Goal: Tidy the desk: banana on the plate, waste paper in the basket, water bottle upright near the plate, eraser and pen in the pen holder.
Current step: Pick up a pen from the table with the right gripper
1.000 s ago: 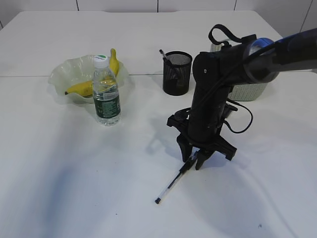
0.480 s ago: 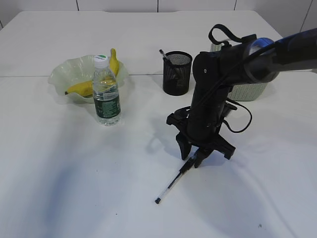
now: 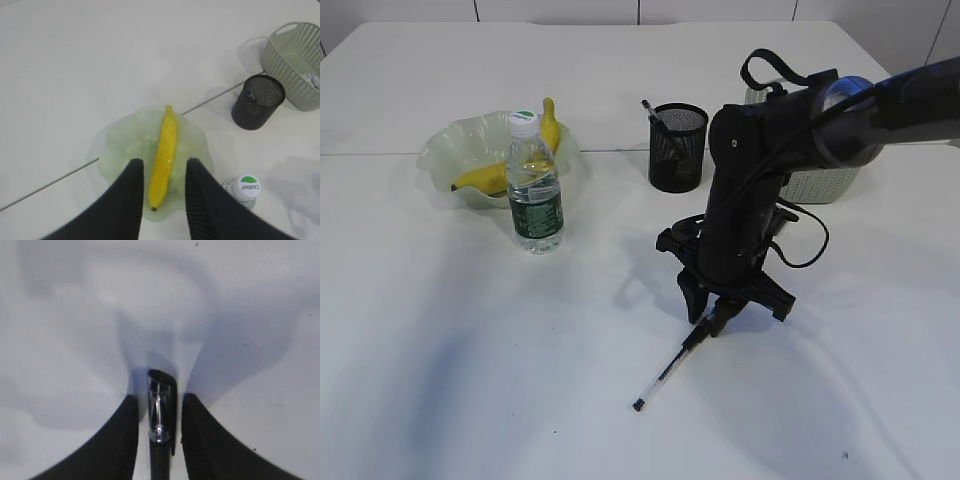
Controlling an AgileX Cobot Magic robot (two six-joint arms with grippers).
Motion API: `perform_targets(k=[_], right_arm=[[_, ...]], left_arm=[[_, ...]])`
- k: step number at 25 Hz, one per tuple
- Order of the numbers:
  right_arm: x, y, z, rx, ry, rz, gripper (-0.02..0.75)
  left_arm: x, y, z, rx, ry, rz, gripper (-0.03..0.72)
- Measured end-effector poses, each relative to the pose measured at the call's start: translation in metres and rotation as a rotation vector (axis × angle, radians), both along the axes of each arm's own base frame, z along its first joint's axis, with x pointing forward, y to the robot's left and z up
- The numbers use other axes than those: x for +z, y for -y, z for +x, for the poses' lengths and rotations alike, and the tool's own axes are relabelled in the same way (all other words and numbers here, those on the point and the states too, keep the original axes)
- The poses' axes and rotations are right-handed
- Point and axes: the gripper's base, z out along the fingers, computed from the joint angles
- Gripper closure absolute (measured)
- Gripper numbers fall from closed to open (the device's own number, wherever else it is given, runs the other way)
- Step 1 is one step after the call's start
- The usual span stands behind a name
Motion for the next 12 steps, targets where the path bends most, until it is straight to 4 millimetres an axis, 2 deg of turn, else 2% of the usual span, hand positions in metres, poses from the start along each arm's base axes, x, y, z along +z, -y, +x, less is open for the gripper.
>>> perform_targets(k=[12], right_arm=[[0.0,0.0,0.0,0.0,0.0,0.0,0.526]], left_arm=[[-0.0007,-0.0015,0.0003,0.009,-0.001,0.017,0.495]])
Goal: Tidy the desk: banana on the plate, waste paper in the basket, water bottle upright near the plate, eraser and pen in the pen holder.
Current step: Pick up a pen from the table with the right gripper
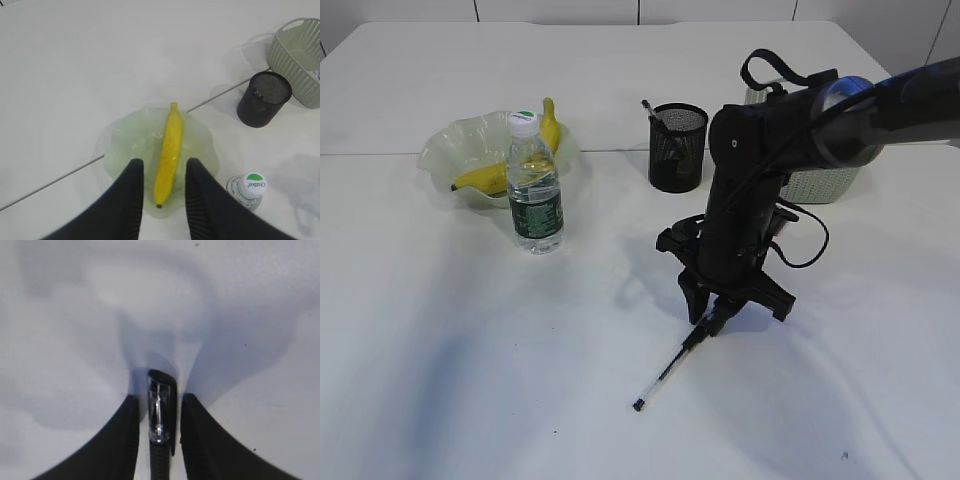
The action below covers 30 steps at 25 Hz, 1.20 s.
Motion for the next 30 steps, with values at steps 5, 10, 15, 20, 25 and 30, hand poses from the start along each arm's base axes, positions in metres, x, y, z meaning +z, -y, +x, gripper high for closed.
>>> perform_targets(k=[5,10,15,20,25,30], right_arm=[[0.0,0.0,0.0,0.002,0.0,0.0,0.629],[0.0,0.0,0.0,0.007,0.002,-0.005,0.633],[0.0,0.004,0.001,0.035,0.019,-0.041,0.634],[0.0,0.008,0.004,0.078,0.048,-0.102,0.636],[0.0,0.013,0.007,0.114,0.074,-0.154,0.636],[0.008,0.015,0.015,0.15,0.128,-0.199,0.636]], left_arm=[[0.0,0.0,0.0,0.002,0.0,0.005,0.495],[0.0,-0.001,0.0,0.004,0.0,0.007,0.496],[0.0,-0.001,0.0,0.006,-0.002,0.012,0.497],[-0.001,-0.001,0.0,0.007,-0.002,0.014,0.497],[-0.001,-0.001,0.0,0.007,-0.004,0.016,0.497],[-0.001,-0.001,0.0,0.005,-0.01,0.017,0.497]])
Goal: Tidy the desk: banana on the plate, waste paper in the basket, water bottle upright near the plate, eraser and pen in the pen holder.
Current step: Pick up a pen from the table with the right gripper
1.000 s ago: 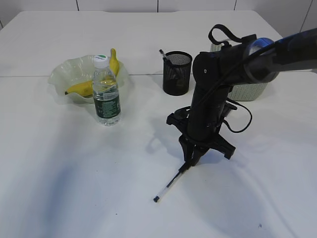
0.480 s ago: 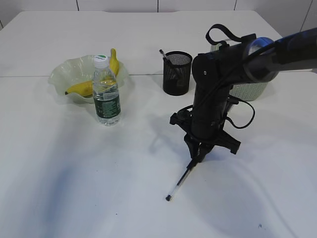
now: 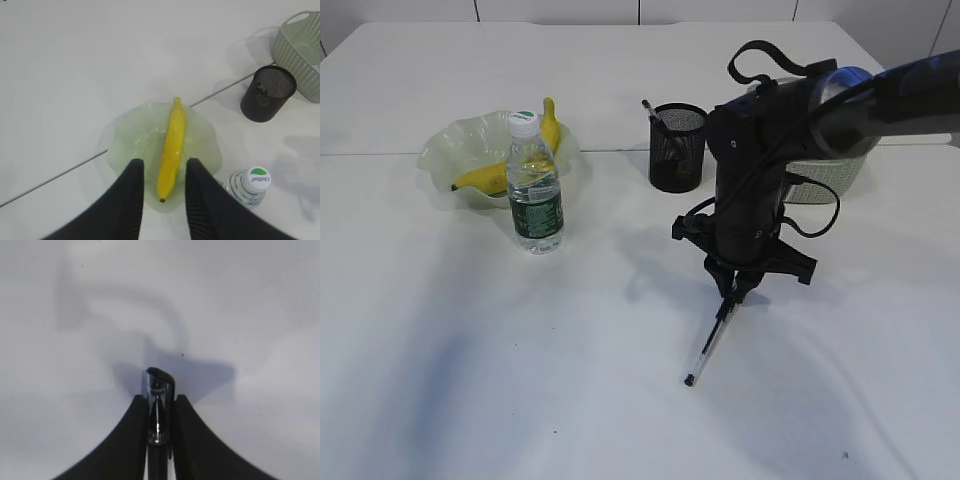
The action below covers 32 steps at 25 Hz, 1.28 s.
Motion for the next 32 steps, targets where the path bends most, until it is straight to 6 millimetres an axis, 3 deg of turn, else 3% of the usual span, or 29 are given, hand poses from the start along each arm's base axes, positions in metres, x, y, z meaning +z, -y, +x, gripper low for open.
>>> perform_targets(k=[10,17,32], right_arm=[[0.002,-0.001,0.004,0.015,0.033,-0.001,0.636],[0.017,0.001,0.016,0.063,0.113,-0.047,0.636],[0.02,0.001,0.02,0.081,0.139,-0.063,0.636]], left_arm=[[0.0,0.0,0.0,-0.001,-0.002,0.0,0.498],[0.0,0.0,0.0,-0.003,-0.006,0.001,0.498],[-0.001,0.0,-0.001,-0.008,-0.019,0.003,0.498]])
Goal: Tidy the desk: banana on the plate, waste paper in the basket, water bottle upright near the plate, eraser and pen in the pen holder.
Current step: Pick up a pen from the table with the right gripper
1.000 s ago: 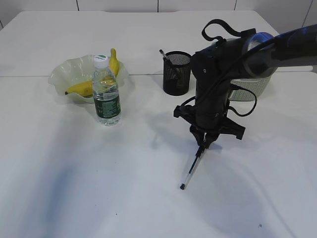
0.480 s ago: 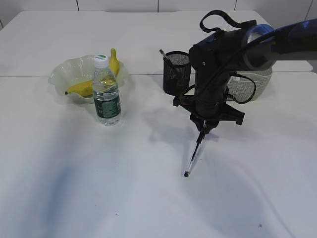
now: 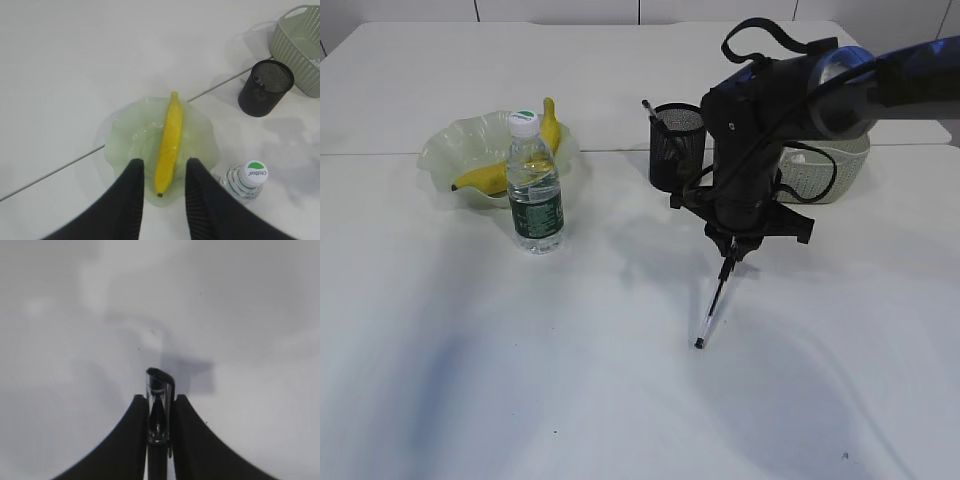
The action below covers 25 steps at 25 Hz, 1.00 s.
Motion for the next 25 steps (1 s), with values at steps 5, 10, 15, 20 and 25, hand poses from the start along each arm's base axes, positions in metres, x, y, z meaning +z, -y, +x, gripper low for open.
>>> perform_targets(k=[5,10,15,20,25], right_arm=[[0.008,0.001,0.008,0.033,0.067,-0.032,0.636],[0.018,0.005,0.018,0.056,0.135,-0.062,0.636],[0.032,0.009,0.03,0.067,0.218,-0.063,0.636],[0.047,0.011,0.041,0.08,0.3,-0.061,0.636],[0.063,0.012,0.051,0.117,0.399,-0.081,0.636]], left_arm=[[0.0,0.0,0.0,0.0,0.0,0.0,0.498],[0.0,0.0,0.0,-0.002,-0.004,0.001,0.498],[0.0,0.0,0.0,0.001,-0.004,0.005,0.498],[-0.001,-0.002,0.0,0.009,-0.007,0.022,0.498],[-0.002,-0.002,0.0,0.011,-0.013,0.029,0.498]])
